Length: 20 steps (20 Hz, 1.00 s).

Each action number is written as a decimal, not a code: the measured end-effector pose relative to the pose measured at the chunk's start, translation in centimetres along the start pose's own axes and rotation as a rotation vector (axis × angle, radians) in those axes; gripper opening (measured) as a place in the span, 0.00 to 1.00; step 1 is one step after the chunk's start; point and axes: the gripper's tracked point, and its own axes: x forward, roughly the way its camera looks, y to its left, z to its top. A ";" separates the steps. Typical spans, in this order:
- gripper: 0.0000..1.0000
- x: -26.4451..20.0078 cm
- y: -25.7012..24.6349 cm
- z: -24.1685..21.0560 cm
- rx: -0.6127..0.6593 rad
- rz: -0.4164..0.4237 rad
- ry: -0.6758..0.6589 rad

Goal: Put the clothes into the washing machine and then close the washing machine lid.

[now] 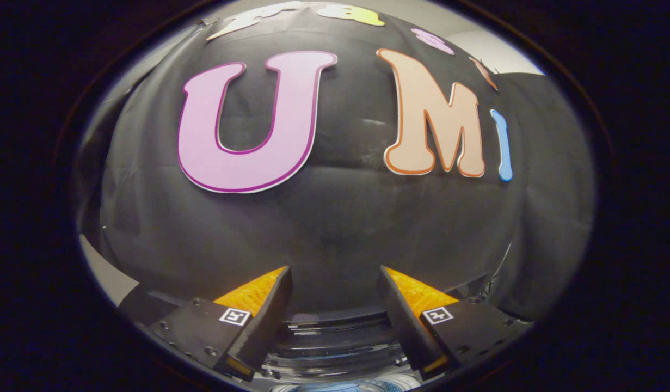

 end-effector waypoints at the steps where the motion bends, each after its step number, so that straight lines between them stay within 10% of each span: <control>1: 0.99 -0.5 0.0 0.3 -0.004 -0.004 -0.005; 20: 0.98 -7.5 -1.6 -0.9 -0.018 -0.005 -0.029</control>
